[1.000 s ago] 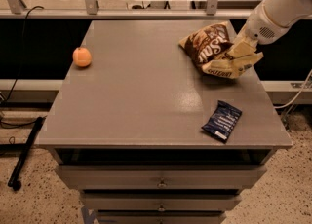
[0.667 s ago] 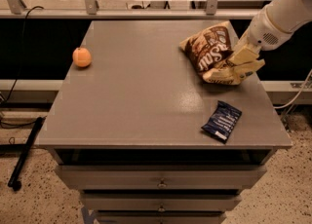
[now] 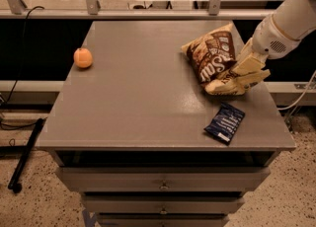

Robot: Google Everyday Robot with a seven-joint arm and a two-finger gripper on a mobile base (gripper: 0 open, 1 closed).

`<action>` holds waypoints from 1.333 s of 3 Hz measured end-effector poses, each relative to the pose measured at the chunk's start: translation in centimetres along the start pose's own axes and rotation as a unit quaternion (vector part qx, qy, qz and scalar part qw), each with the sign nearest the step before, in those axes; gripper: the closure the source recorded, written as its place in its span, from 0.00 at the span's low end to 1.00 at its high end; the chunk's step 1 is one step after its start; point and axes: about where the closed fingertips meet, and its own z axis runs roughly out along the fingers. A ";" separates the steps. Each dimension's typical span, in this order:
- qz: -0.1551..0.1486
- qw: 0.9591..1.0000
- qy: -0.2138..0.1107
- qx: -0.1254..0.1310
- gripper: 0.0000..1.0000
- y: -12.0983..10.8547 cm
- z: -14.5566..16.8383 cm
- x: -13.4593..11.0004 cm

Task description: Move brown chip bag near rxbar blueberry

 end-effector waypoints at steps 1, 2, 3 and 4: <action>0.001 1.000 0.004 -0.011 0.59 1.3 -0.1 0.1; 0.004 1.000 0.006 -0.017 0.35 2.1 -0.2 0.1; 0.005 1.000 0.007 -0.022 0.11 2.6 -0.1 0.0; 0.010 1.000 0.007 -0.026 0.00 2.9 -0.1 -0.2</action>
Offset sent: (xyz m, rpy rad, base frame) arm -0.0320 0.0048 0.0017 -0.0040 0.0489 0.0002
